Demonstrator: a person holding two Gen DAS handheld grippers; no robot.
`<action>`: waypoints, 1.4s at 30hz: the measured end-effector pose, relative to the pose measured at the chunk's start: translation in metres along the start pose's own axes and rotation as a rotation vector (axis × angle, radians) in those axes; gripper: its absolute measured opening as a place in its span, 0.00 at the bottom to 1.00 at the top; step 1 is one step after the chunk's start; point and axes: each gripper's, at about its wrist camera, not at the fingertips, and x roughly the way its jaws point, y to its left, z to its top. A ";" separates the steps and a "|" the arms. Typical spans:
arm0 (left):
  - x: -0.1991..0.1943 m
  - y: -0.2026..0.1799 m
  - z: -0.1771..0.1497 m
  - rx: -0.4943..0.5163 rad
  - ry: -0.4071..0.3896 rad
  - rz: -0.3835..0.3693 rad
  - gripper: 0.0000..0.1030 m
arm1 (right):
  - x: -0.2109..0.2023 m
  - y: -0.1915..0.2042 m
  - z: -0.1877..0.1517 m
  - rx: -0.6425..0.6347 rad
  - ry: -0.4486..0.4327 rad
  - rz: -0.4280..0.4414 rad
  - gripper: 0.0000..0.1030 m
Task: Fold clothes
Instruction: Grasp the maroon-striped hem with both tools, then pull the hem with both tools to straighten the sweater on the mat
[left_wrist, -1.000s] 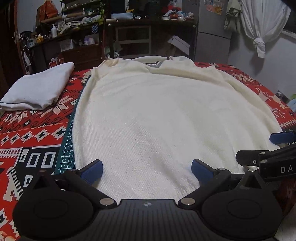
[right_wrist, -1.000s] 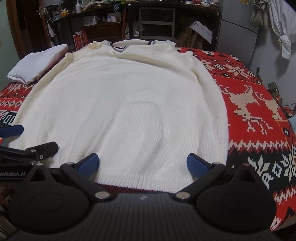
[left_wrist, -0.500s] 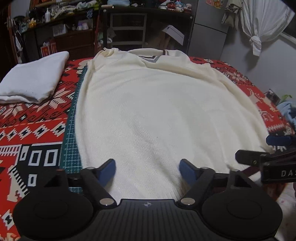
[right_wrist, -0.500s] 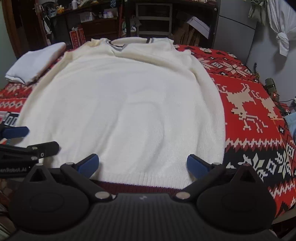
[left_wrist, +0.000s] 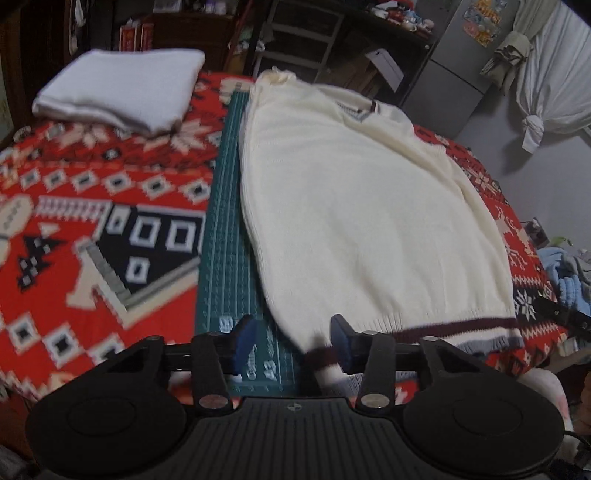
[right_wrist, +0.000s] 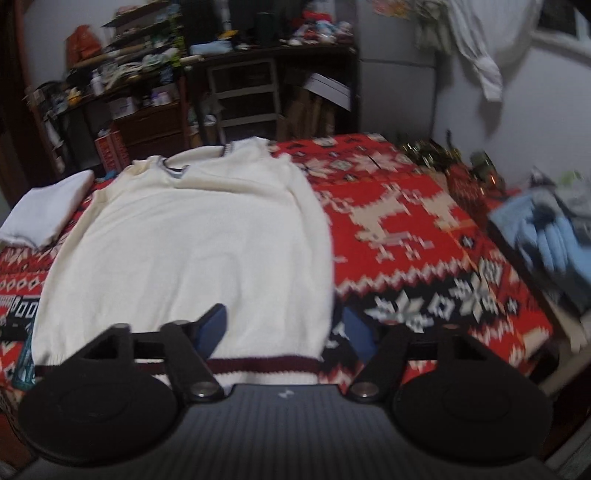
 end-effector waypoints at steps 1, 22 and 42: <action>0.003 0.001 -0.003 -0.017 0.012 -0.019 0.38 | 0.001 -0.005 -0.004 0.024 0.008 -0.009 0.50; 0.015 -0.005 -0.012 -0.061 -0.001 -0.039 0.06 | 0.044 -0.016 -0.026 0.071 0.142 0.043 0.19; 0.013 0.010 -0.014 -0.103 0.016 -0.027 0.06 | 0.051 -0.015 -0.024 0.095 0.158 0.057 0.17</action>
